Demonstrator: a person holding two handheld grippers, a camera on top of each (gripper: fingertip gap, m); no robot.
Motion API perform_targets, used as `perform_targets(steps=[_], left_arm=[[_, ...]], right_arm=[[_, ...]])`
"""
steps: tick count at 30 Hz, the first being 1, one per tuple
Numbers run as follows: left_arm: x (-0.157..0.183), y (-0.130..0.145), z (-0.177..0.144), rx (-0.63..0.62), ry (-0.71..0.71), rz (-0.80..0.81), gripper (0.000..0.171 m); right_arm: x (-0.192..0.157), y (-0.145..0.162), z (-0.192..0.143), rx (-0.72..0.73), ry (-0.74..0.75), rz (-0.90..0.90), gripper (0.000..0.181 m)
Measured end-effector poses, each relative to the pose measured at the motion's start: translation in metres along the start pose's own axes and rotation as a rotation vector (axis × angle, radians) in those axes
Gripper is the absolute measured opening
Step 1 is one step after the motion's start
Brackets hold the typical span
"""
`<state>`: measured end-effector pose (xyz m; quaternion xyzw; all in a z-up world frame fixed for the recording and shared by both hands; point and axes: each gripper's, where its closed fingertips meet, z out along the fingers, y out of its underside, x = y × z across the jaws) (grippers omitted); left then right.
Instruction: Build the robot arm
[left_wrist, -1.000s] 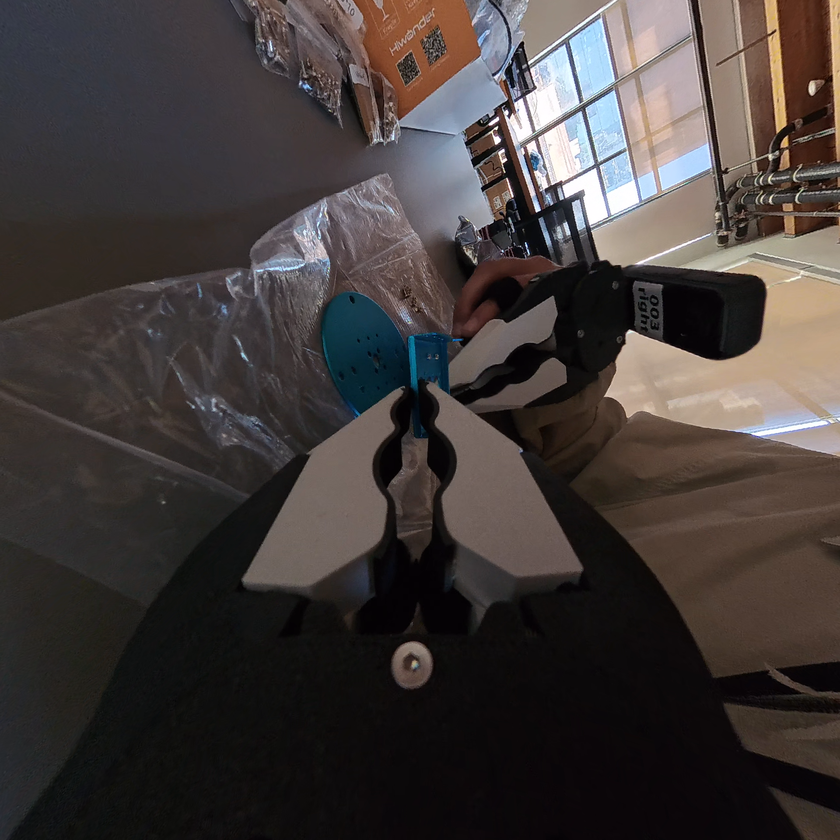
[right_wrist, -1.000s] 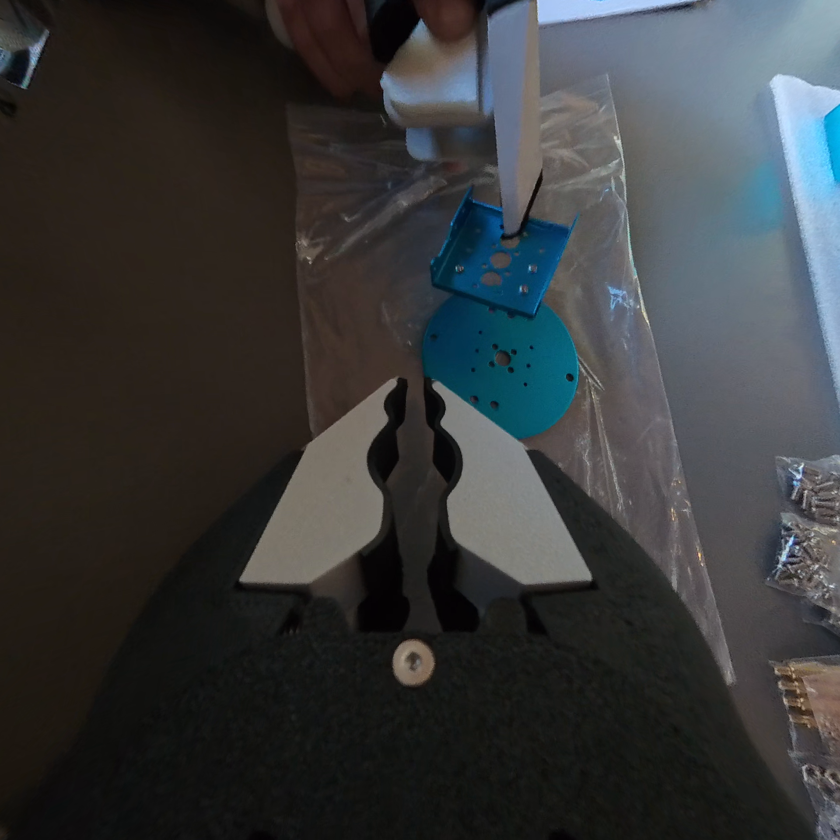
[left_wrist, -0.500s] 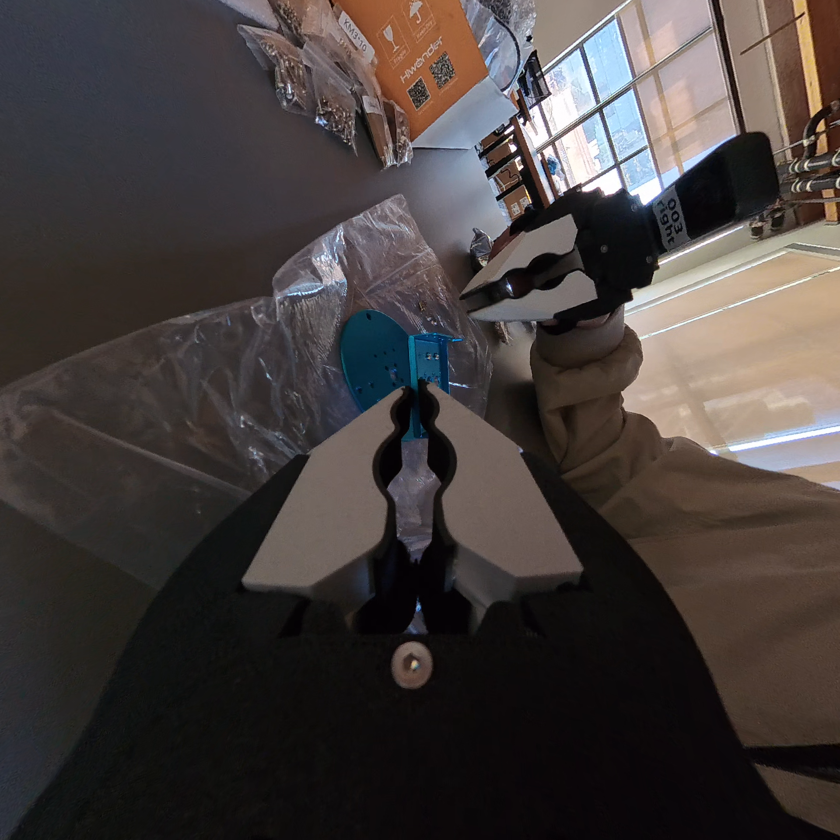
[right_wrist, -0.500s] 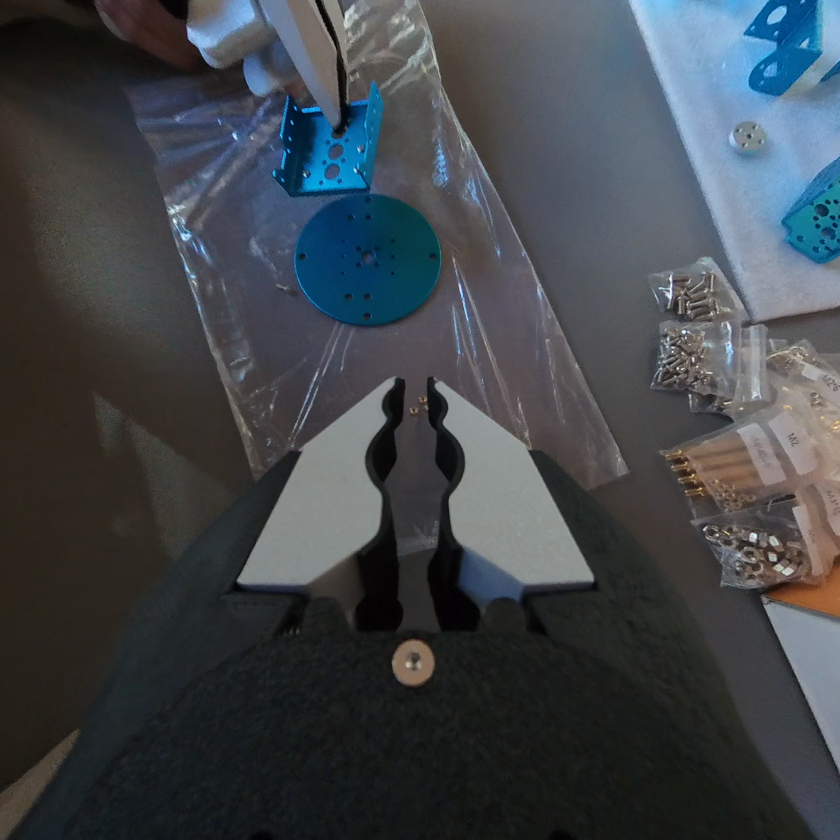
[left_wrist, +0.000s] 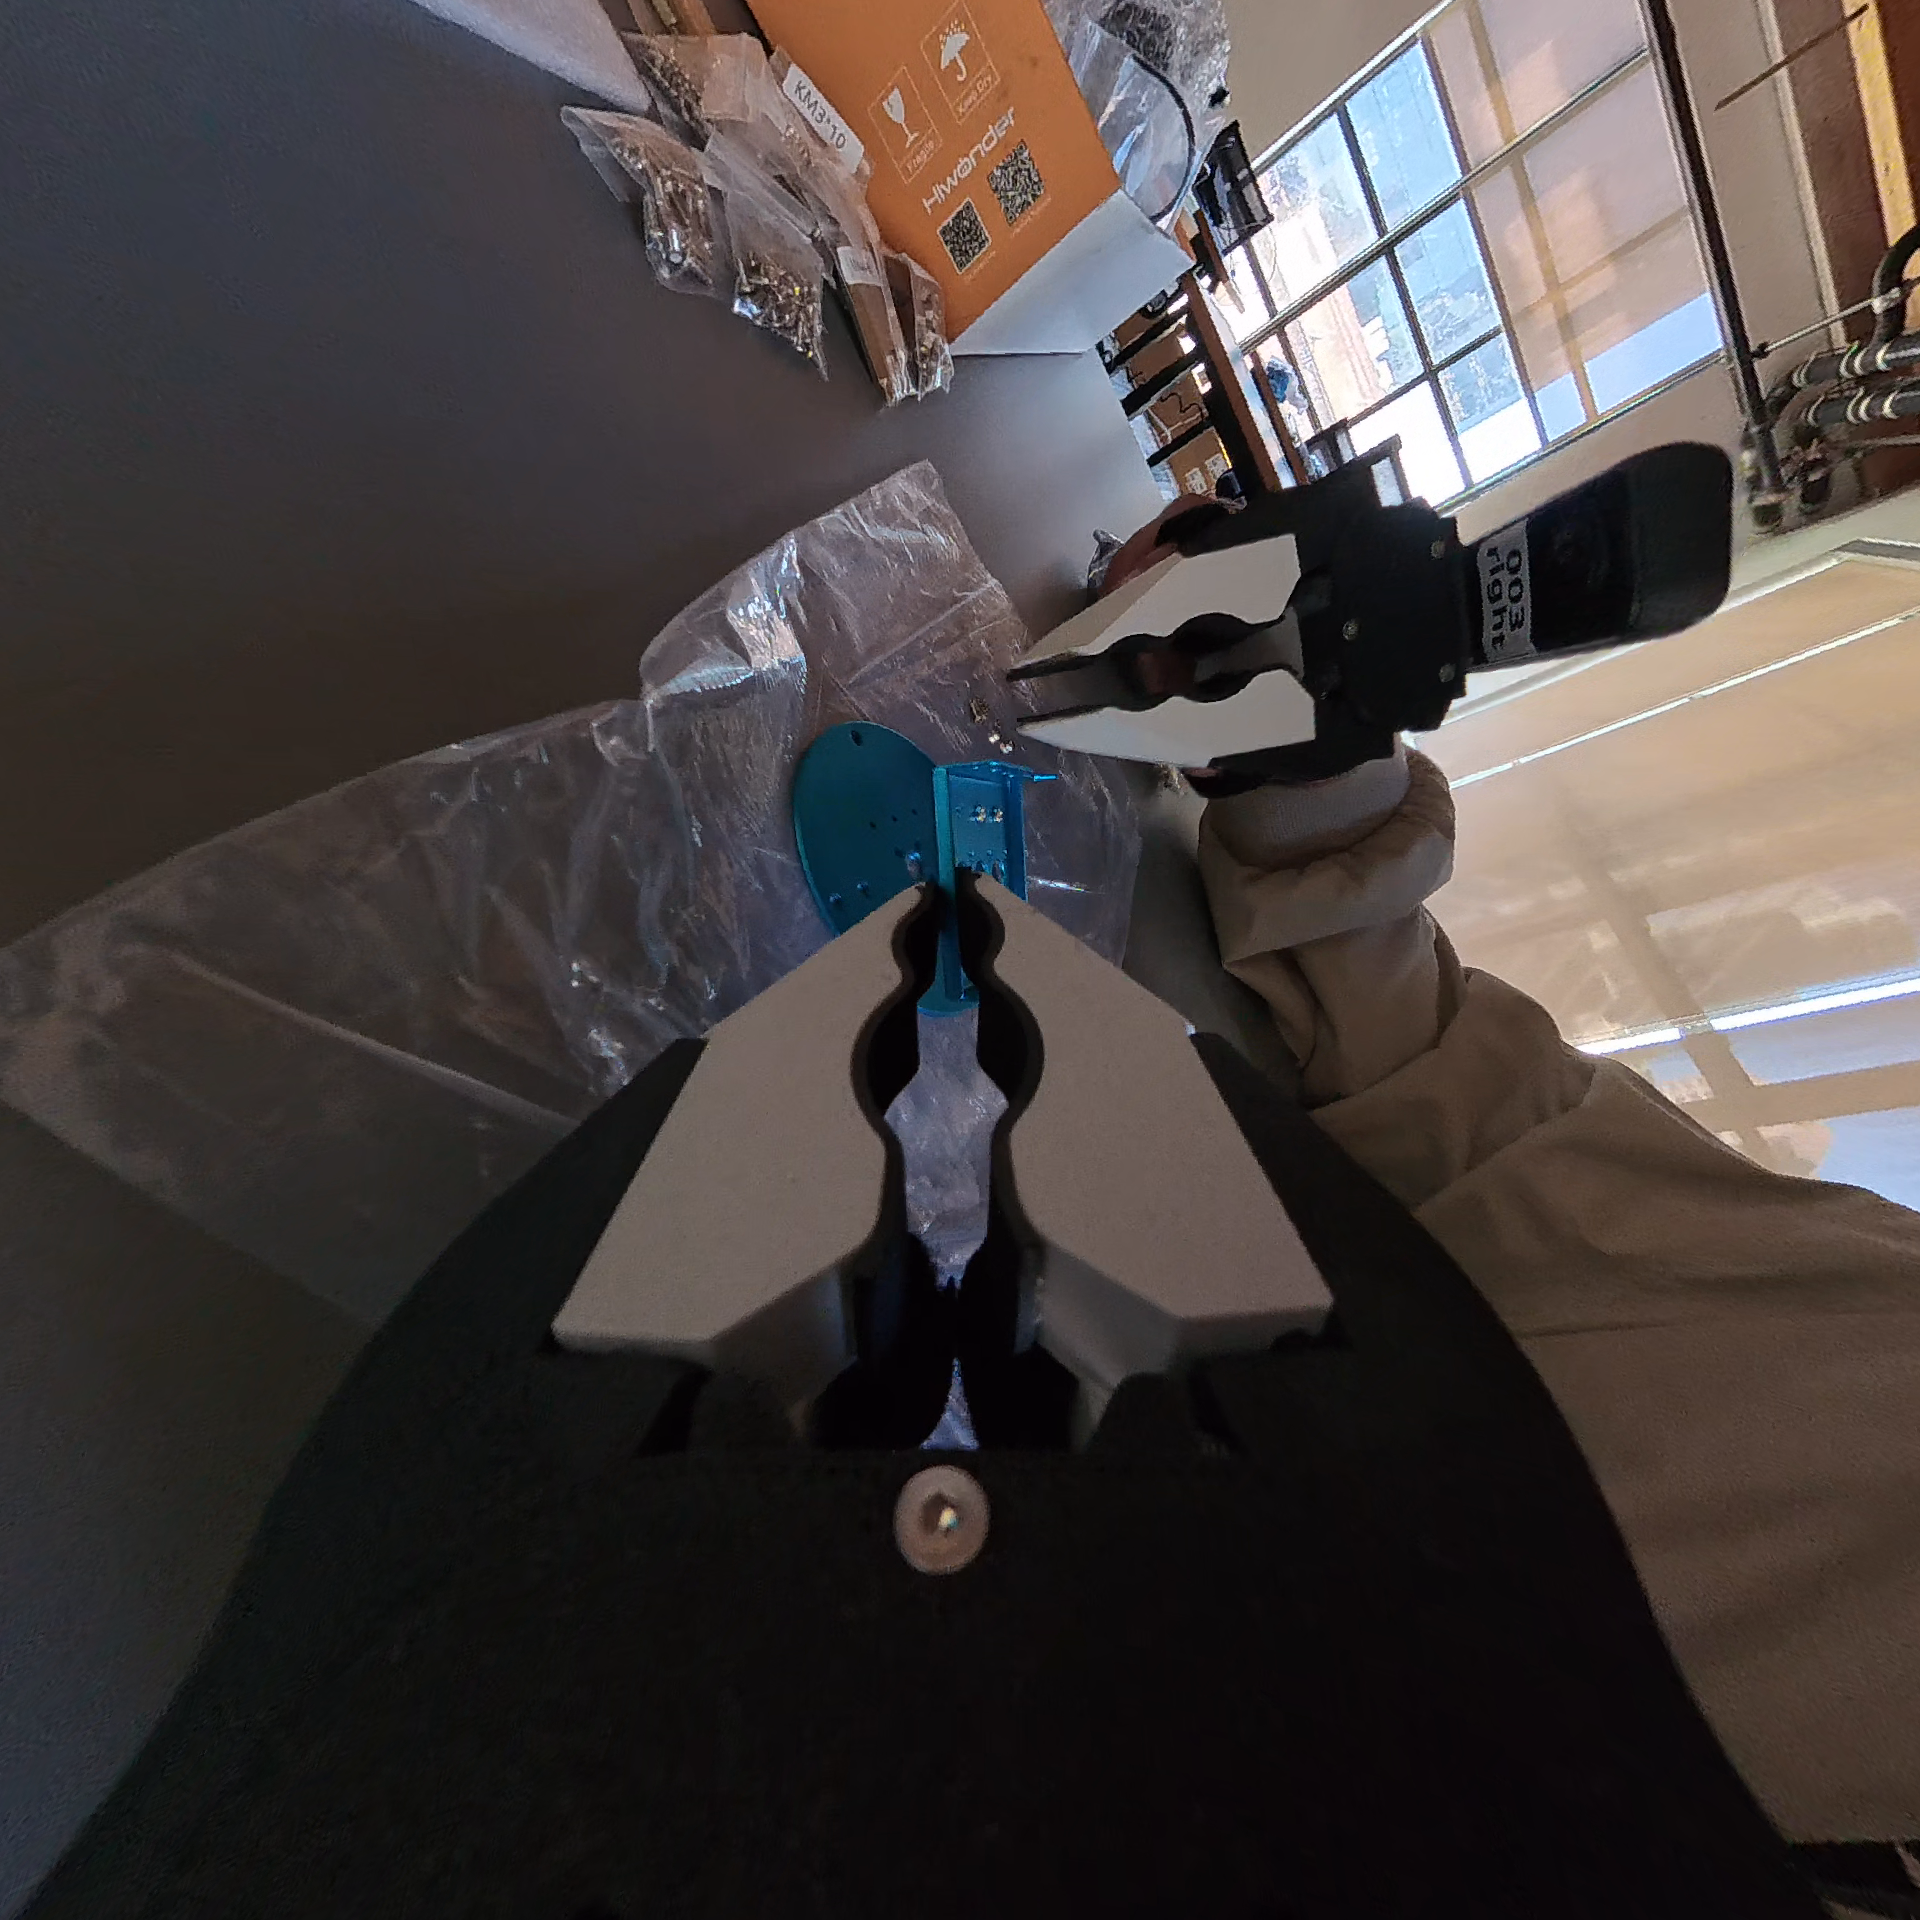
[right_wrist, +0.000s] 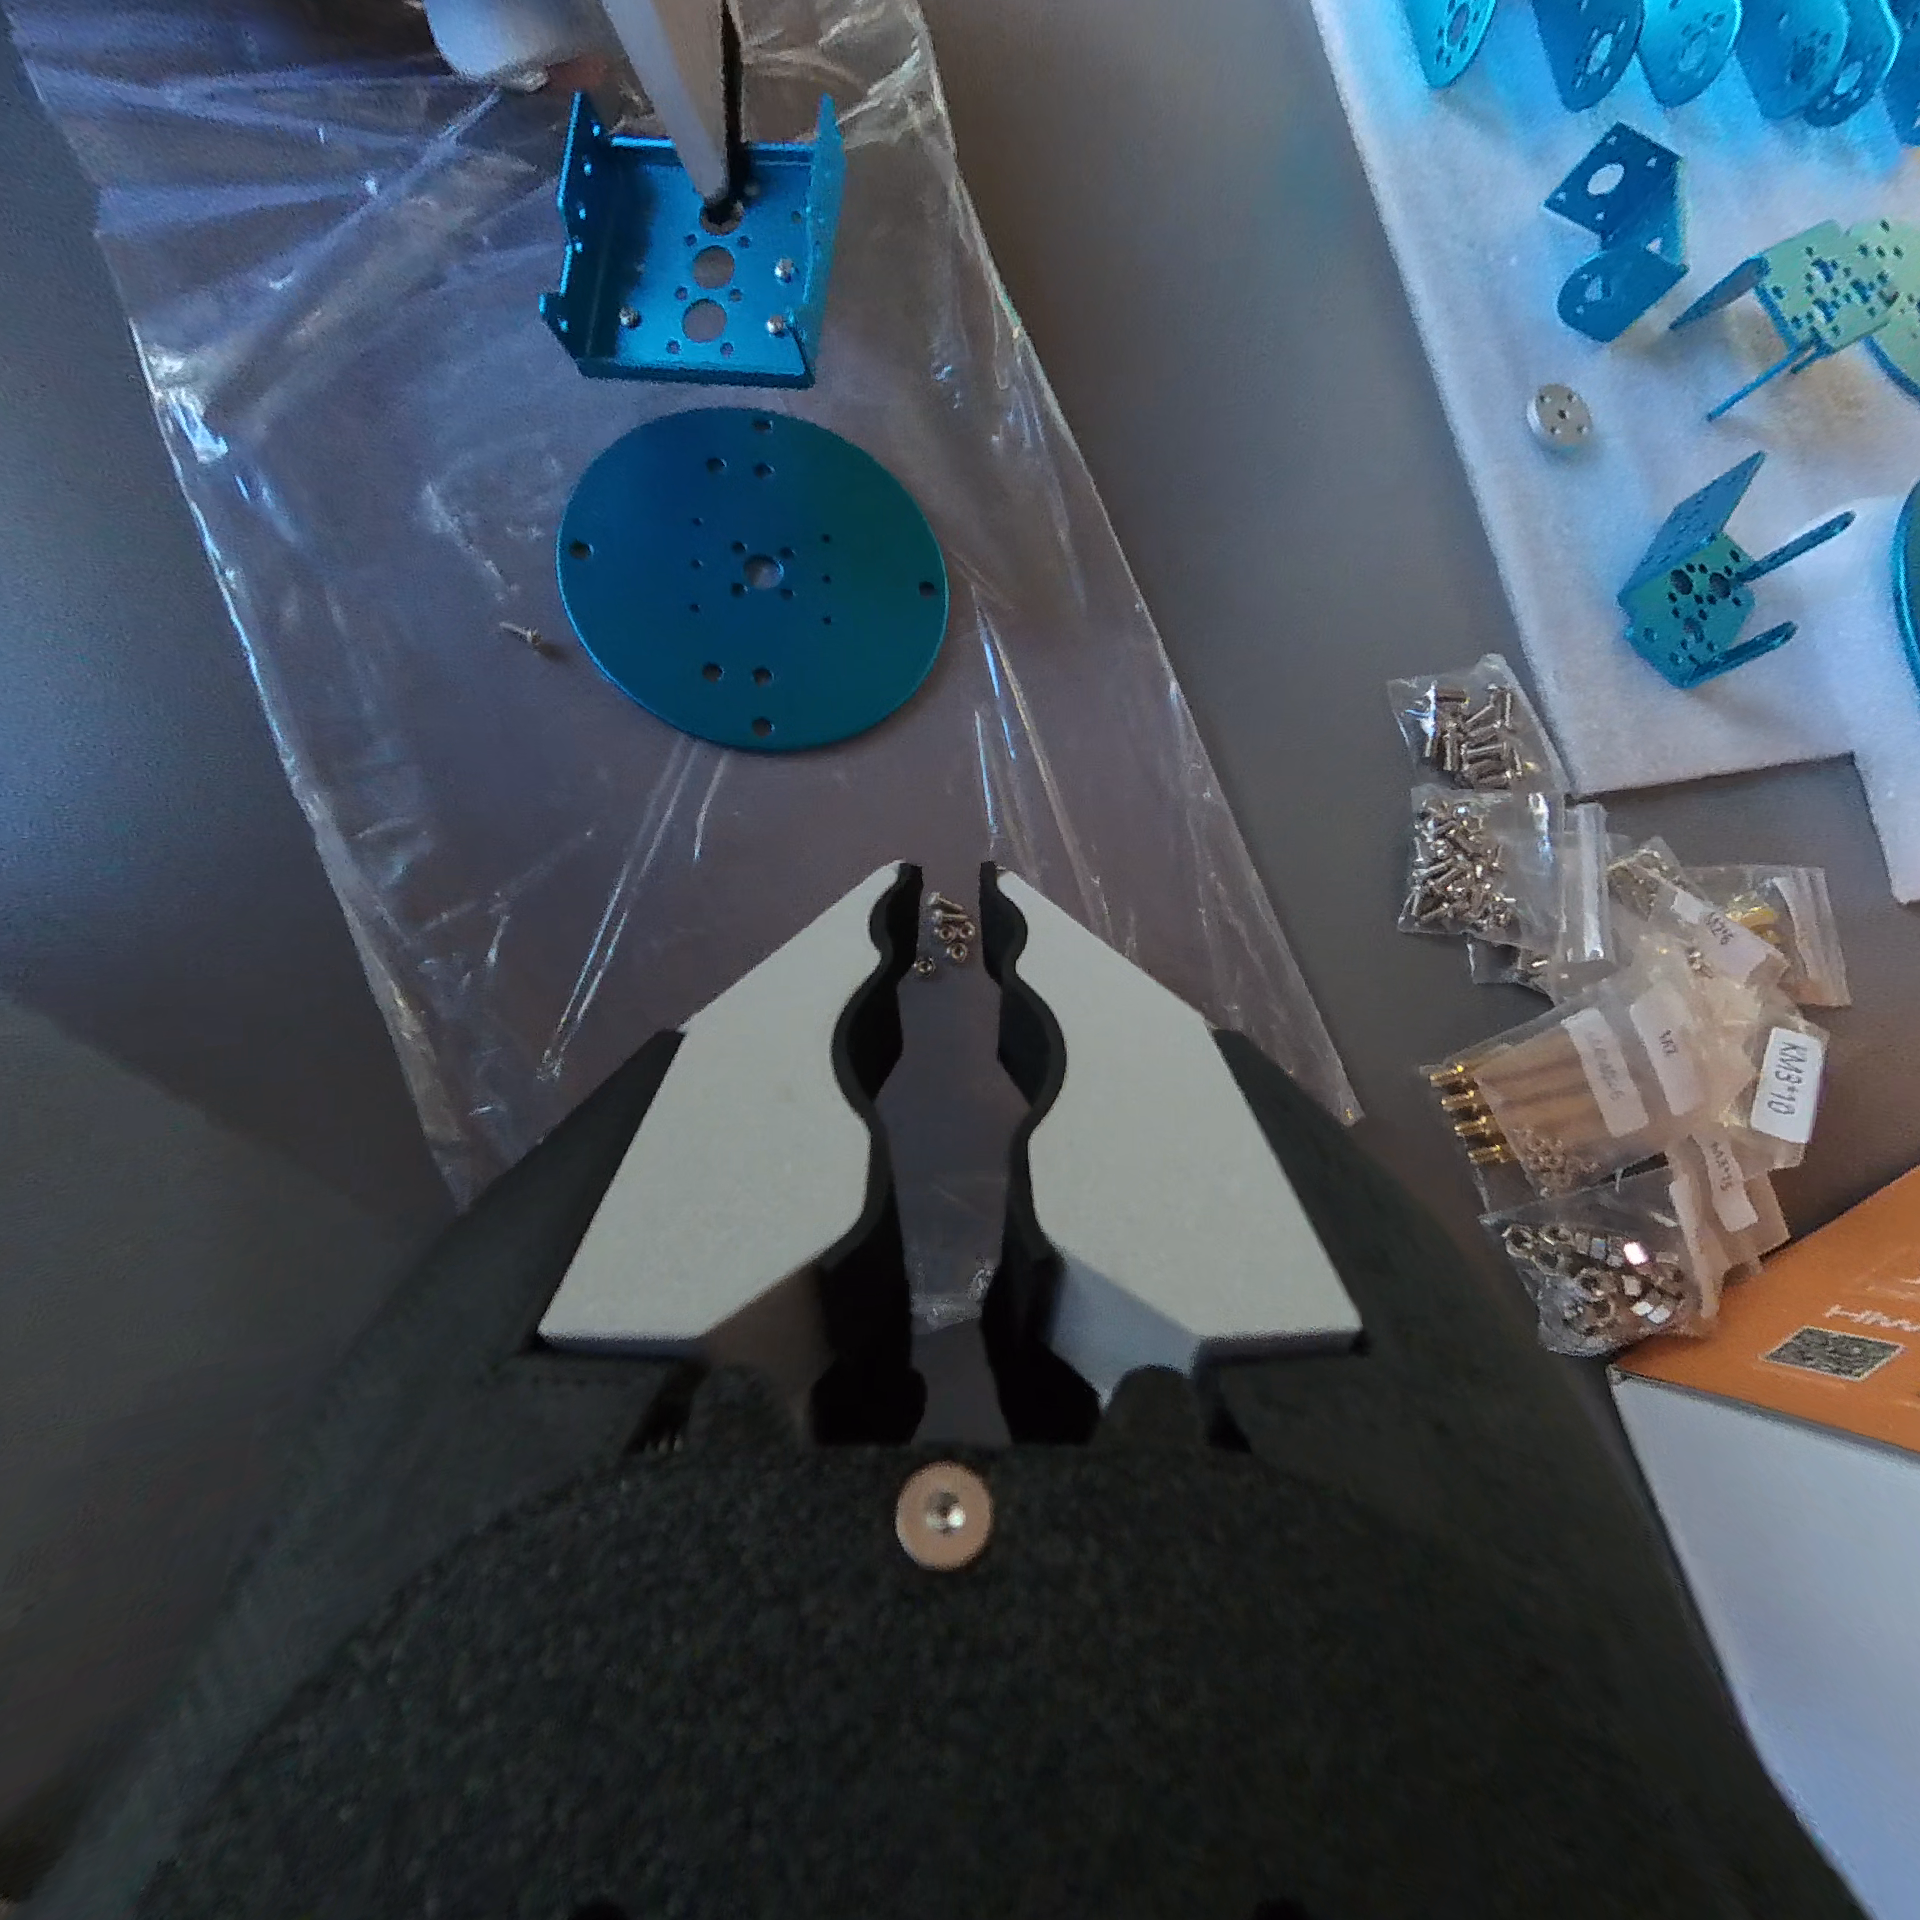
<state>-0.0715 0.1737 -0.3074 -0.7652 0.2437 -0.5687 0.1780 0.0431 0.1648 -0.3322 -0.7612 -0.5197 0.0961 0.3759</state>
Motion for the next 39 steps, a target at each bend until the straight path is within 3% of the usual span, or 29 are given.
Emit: perform_targets(steps=[7,26,35,39], left_arm=[[0.0015,-0.0005,-0.0007,0.002,0.019,-0.015,0.001],[0.0082,0.0070,0.0054,-0.031,0.032,0.004,0.001],[0.0076,0.0066,0.0055,-0.029,0.027,0.005,0.001],[0.0075,0.0066,0.0057,-0.029,0.026,0.007,0.001]], right_arm=[[-0.0040,0.0046,0.0047,-0.034,0.037,-0.099,0.012],[-0.0020,0.0083,0.0107,-0.010,0.014,-0.076,0.003],[-0.0025,0.0081,0.0103,-0.035,0.070,-0.198,0.000],[-0.0037,0.0067,0.0110,-0.032,0.028,-0.131,0.000]])
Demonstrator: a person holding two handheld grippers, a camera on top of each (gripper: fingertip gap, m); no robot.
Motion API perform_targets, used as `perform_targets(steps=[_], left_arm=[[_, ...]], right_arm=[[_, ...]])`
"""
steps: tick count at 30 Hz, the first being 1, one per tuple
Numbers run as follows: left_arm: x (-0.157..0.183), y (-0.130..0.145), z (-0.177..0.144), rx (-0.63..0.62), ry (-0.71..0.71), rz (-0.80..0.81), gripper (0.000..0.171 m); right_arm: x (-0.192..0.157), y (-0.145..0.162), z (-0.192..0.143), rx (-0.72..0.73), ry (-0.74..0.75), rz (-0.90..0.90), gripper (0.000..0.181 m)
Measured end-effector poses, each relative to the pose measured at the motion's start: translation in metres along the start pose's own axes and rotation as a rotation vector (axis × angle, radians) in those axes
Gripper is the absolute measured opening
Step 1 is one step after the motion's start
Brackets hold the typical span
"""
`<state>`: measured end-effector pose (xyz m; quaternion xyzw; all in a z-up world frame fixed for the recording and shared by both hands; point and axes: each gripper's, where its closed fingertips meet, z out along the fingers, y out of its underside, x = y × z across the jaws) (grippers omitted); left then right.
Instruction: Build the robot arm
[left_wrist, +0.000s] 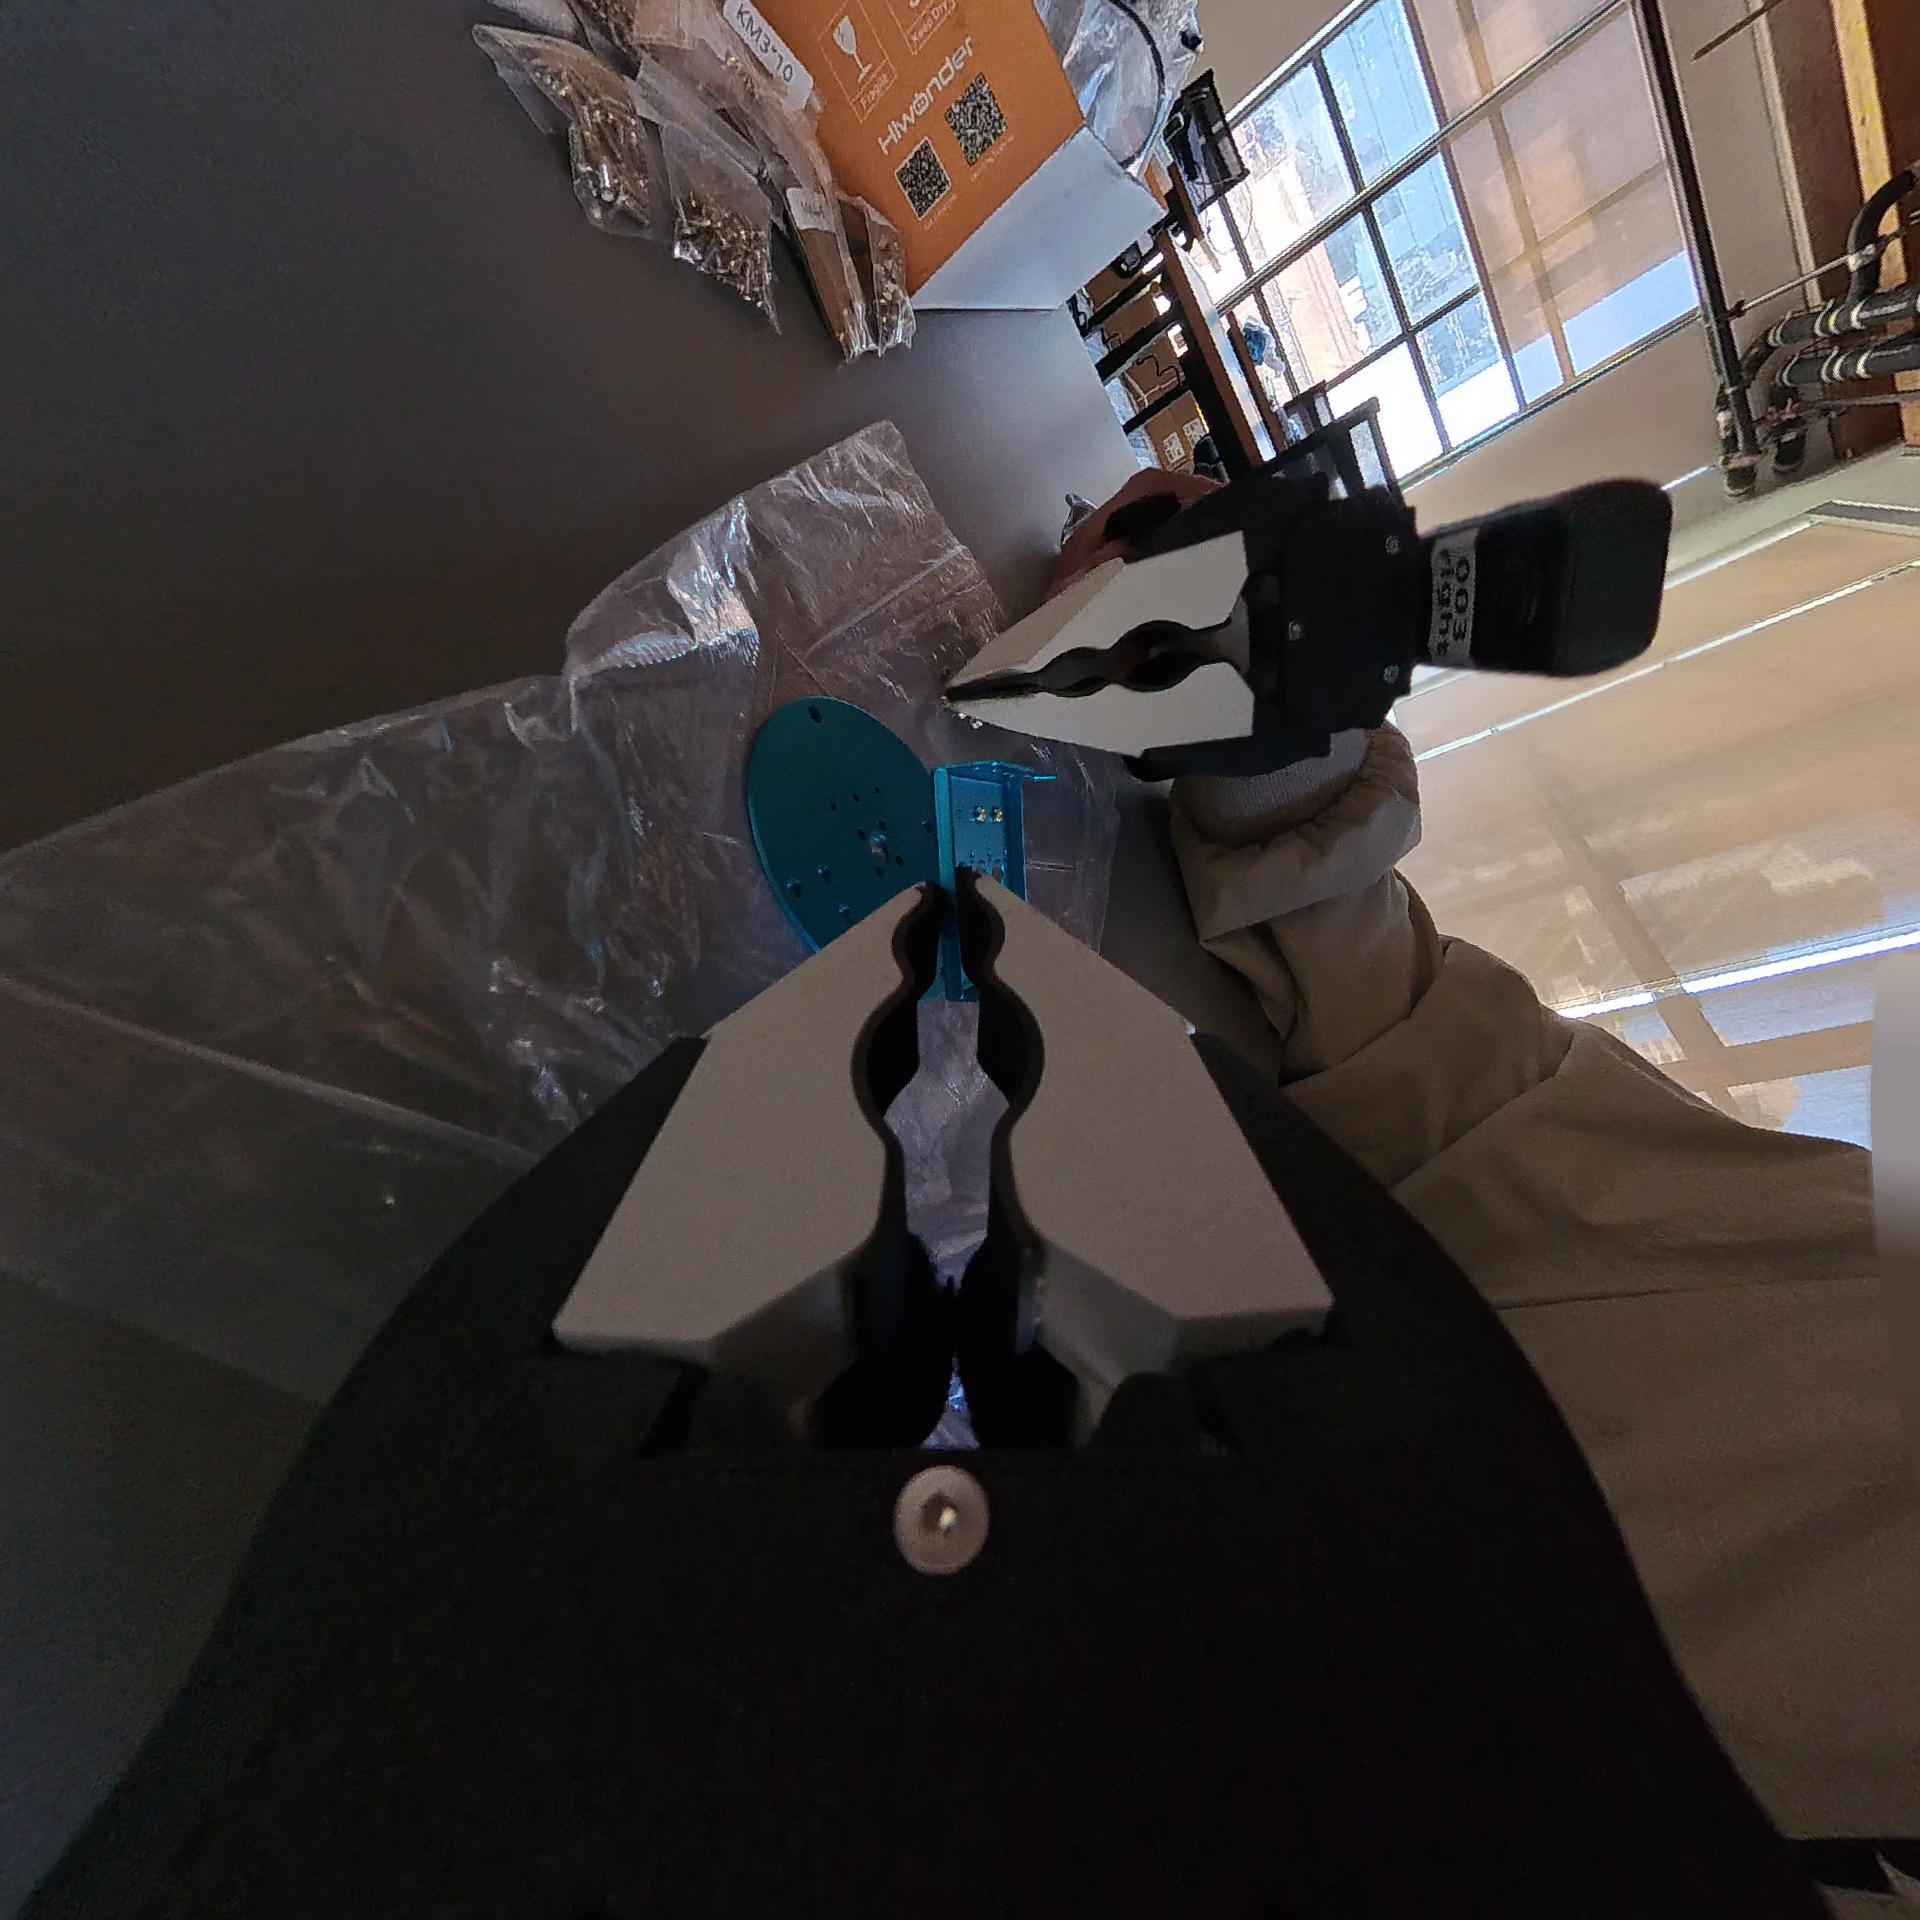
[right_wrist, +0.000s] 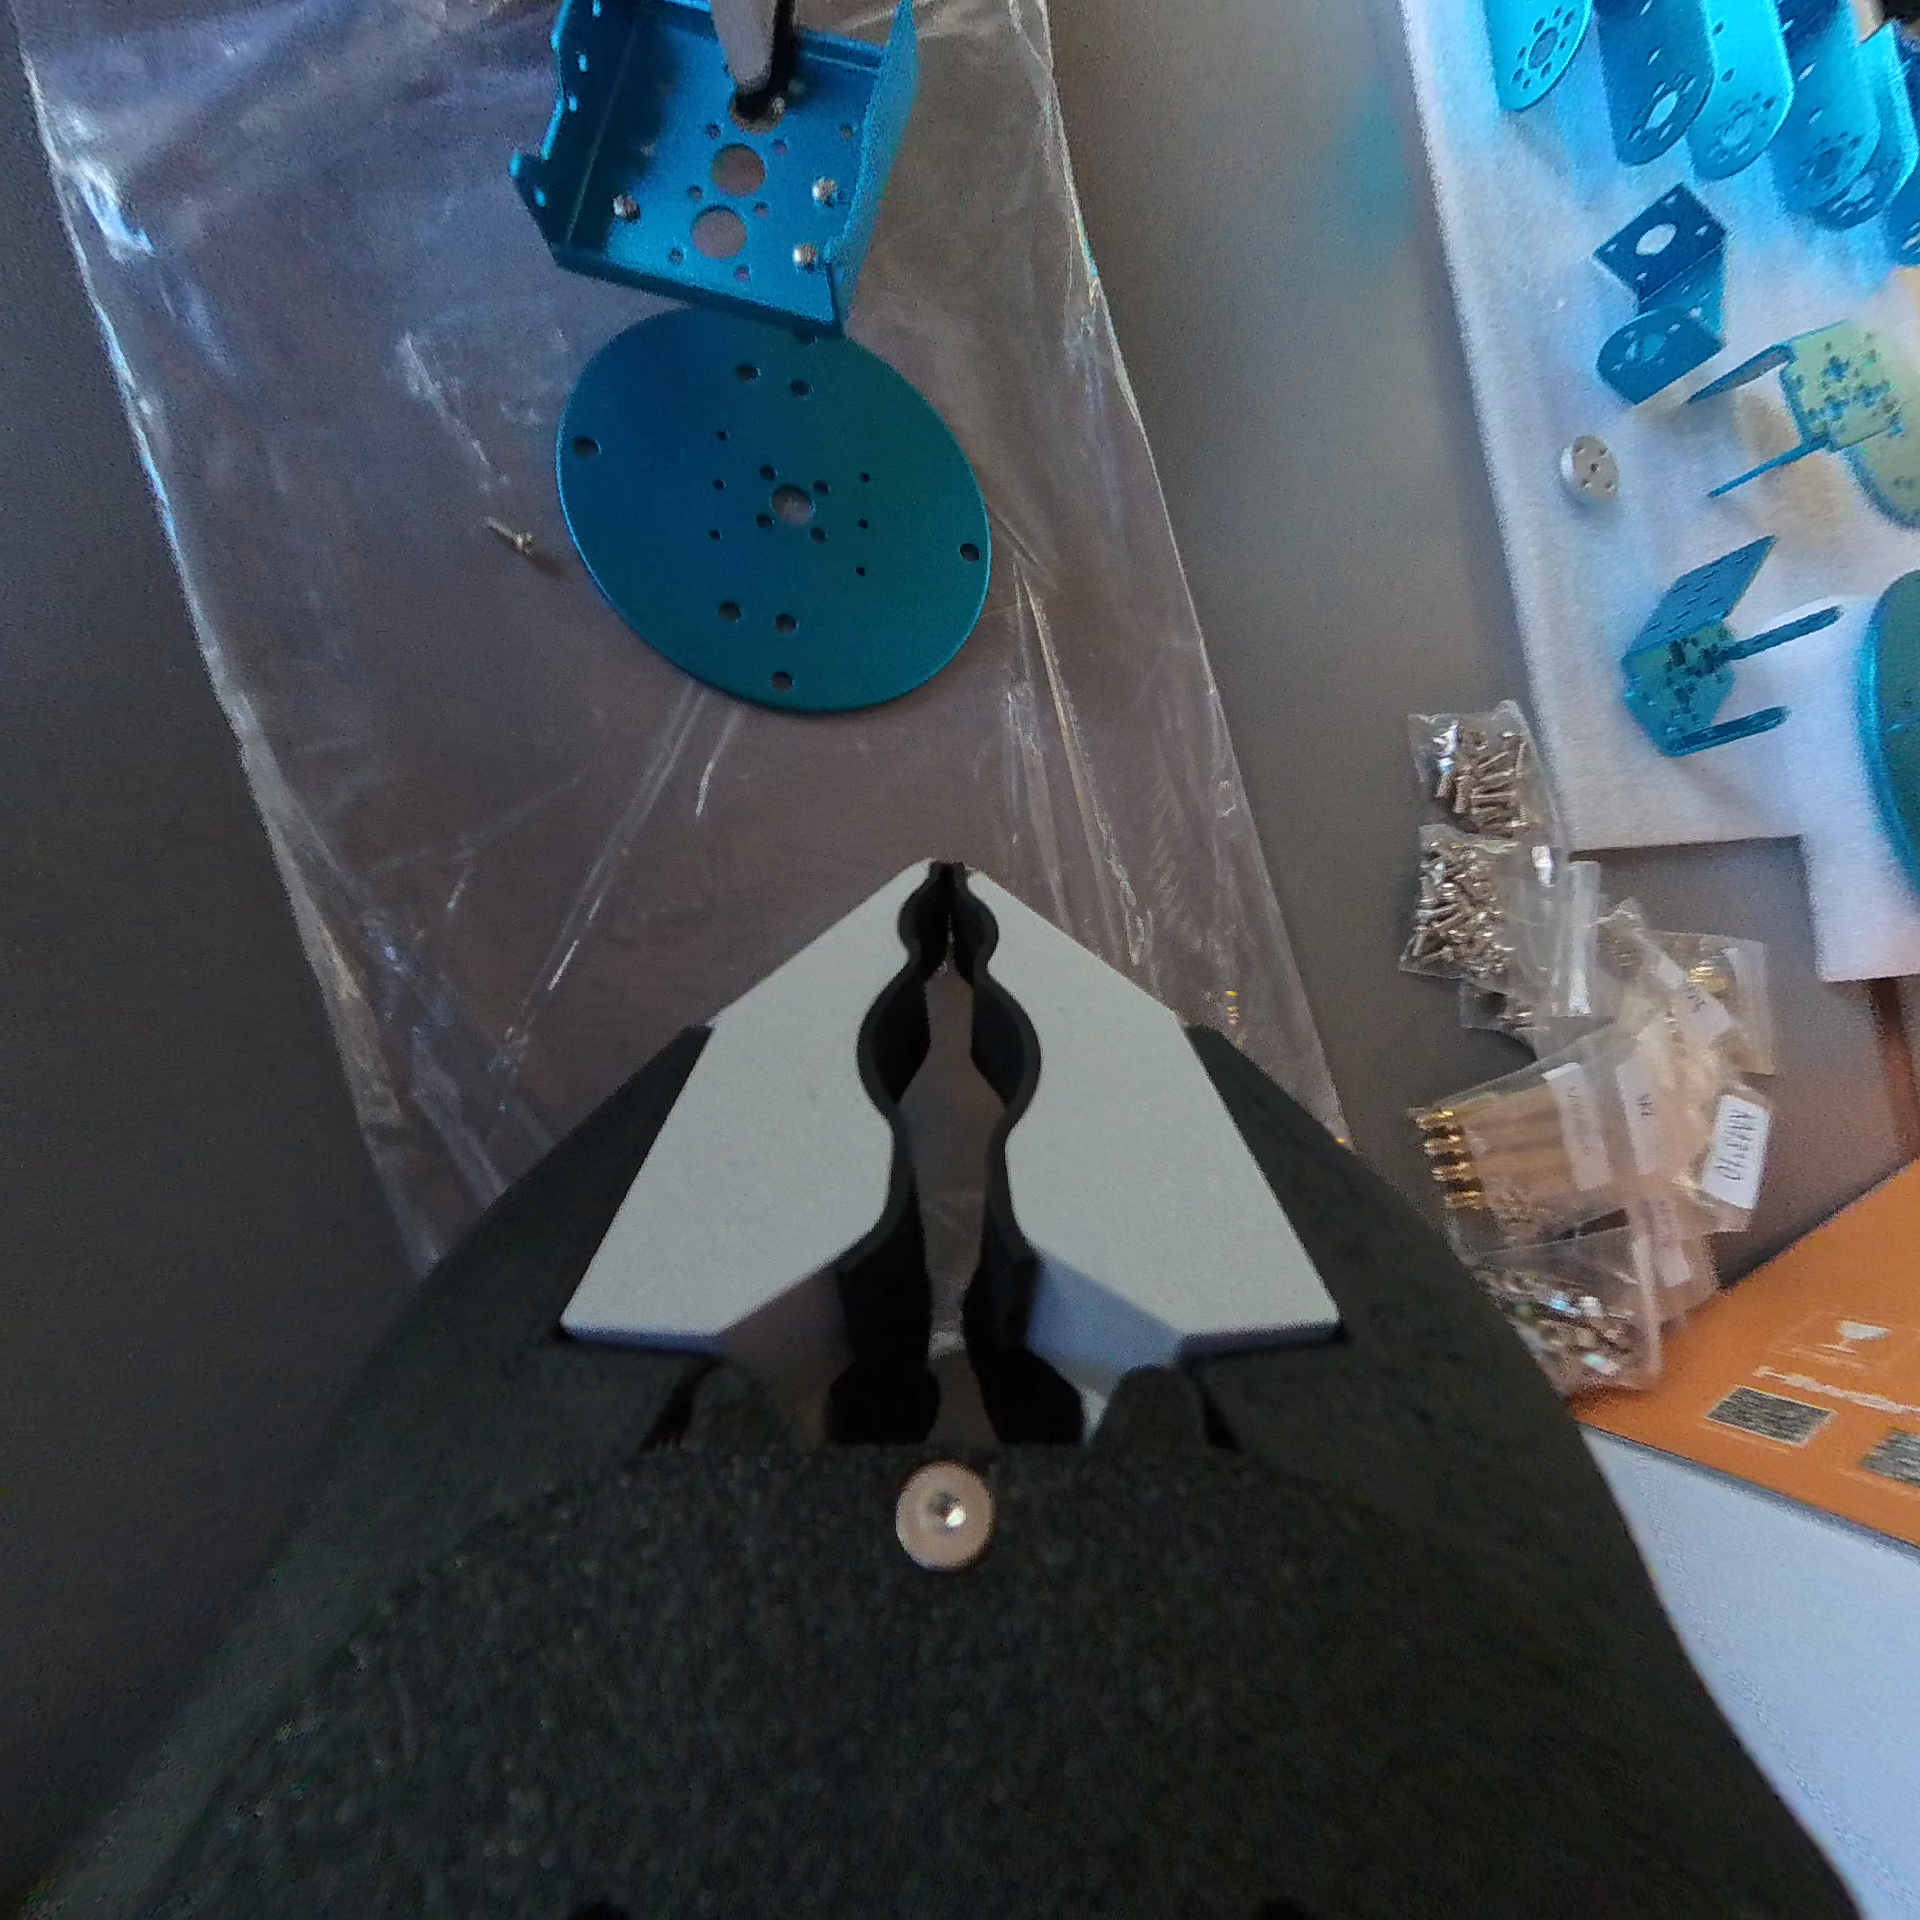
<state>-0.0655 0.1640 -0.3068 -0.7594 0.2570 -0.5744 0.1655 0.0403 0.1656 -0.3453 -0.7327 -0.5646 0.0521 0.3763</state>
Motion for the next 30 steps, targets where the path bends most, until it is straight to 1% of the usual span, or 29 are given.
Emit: perform_targets(steps=[2,7,9,12,14,15,20,30], left_arm=[[0.000,0.000,0.000,0.000,-0.002,0.002,0.001],[0.000,0.000,0.000,0.000,-0.002,0.003,0.001],[0.000,0.000,0.000,0.000,0.000,0.003,0.001],[0.001,0.001,0.001,-0.003,0.000,0.006,0.001],[0.001,0.001,0.001,-0.004,0.001,0.006,0.001],[0.001,0.001,0.001,-0.003,0.001,0.005,0.001],[0.001,0.000,0.001,-0.002,0.000,0.004,0.001],[0.002,0.002,0.001,-0.009,0.004,0.006,0.002]], right_arm=[[0.001,-0.002,-0.001,0.021,-0.042,0.079,0.000],[0.007,-0.024,-0.013,0.185,-0.156,0.299,0.000],[0.006,-0.023,-0.013,0.188,-0.197,0.348,0.000],[0.004,-0.015,-0.011,0.133,-0.156,0.284,0.000],[0.003,-0.011,-0.011,0.091,-0.117,0.235,0.009],[0.003,-0.011,-0.010,0.089,-0.105,0.220,0.010],[-0.002,-0.006,0.000,0.041,-0.095,0.162,0.004],[-0.001,-0.001,0.003,0.022,-0.110,0.178,0.003]])
